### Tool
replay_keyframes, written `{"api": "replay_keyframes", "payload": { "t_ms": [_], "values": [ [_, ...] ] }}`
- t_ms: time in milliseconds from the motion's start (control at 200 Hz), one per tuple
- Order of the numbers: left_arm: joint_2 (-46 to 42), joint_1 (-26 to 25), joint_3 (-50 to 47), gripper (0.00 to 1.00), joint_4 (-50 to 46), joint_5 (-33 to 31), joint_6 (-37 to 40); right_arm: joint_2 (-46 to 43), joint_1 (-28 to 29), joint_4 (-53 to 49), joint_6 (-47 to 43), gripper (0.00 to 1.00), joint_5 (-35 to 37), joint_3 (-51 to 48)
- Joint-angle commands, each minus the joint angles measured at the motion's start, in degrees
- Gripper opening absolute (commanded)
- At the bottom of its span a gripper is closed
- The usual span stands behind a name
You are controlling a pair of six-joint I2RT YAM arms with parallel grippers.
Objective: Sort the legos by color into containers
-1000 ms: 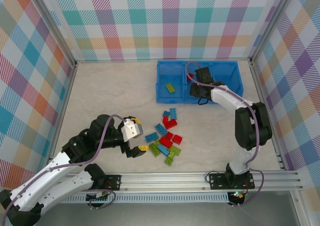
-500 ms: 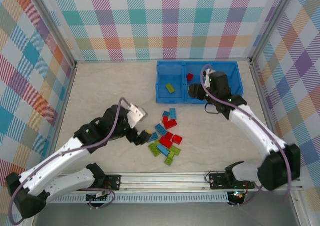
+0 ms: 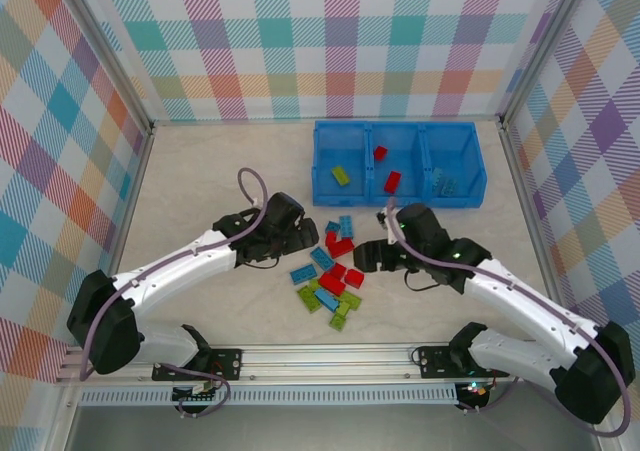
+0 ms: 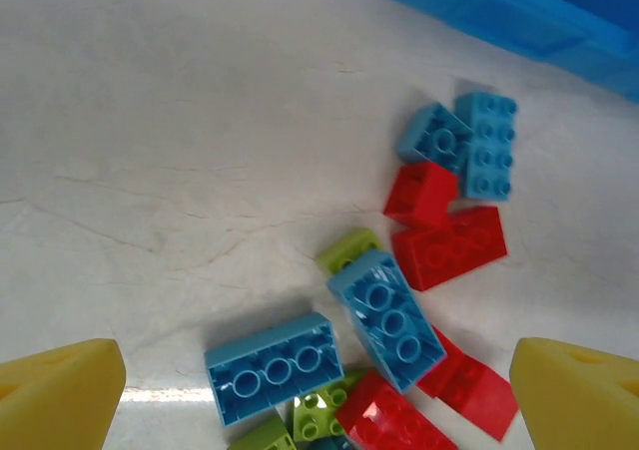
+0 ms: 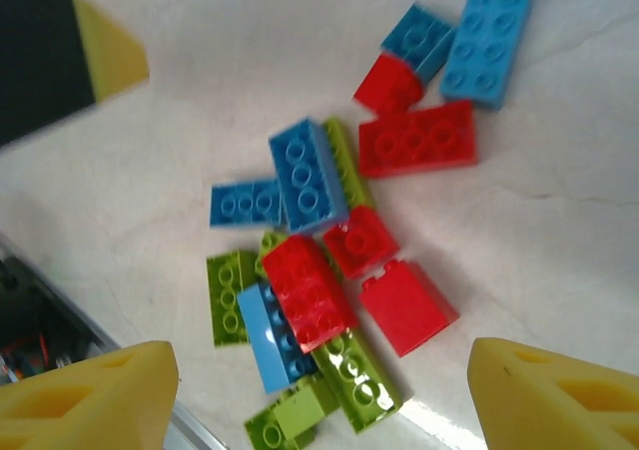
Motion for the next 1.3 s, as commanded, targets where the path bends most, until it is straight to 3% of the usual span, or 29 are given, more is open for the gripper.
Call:
{"api": "replay_keyframes", "payload": {
  "t_ms": [0, 155, 375, 485, 700, 875, 980, 1165, 1230, 1295],
  "values": [
    [-2.8, 0.3, 0.1, 0.99, -1.0, -6.8, -4.2, 6.9, 4.3, -1.1, -3.2, 0.78, 5.5, 3.0],
    [-7.6, 0.3, 1.1, 1.00, -2.8, -8.1, 9.5, 20.1, 8.6, 2.7, -8.0, 0.78, 10.6, 9.0],
    [-18.3, 0.3, 3.0, 1.00, -12.6, -12.9, 26.6, 33.8, 10.1, 9.0, -11.6, 0.77, 9.5, 14.8],
    [-24.8, 0.2, 0.7, 1.00, -12.8, -14.0, 31.3, 39.0, 10.2, 8.7, -12.3, 0.68, 9.5, 17.7],
    [-32.0, 0.2, -4.0, 1.00, -9.2, -11.6, 38.5, 41.6, 10.9, 8.2, -12.1, 0.36, 12.2, 18.8],
    [-31.0, 0.2, -4.3, 1.00, -8.7, -9.1, 41.8, 39.2, 11.3, 6.7, -12.0, 0.29, 14.4, 18.4],
    [-31.1, 0.3, -4.1, 1.00, -7.1, -0.3, 45.7, 34.9, 11.2, 7.1, -11.0, 0.29, 14.7, 17.7],
    [-31.8, -0.1, -7.0, 1.00, 2.7, 32.2, 51.4, 22.2, 7.7, 10.1, -7.9, 0.28, 19.2, 13.9],
    [-30.5, -0.7, -8.6, 1.00, 7.9, 36.2, 48.4, 17.7, 4.3, 10.8, -7.6, 0.29, 21.7, 12.3],
    [-28.4, -1.6, -9.3, 1.00, 11.3, 35.3, 45.3, 13.4, -1.7, 10.8, -6.7, 0.29, 22.1, 11.3]
  ]
}}
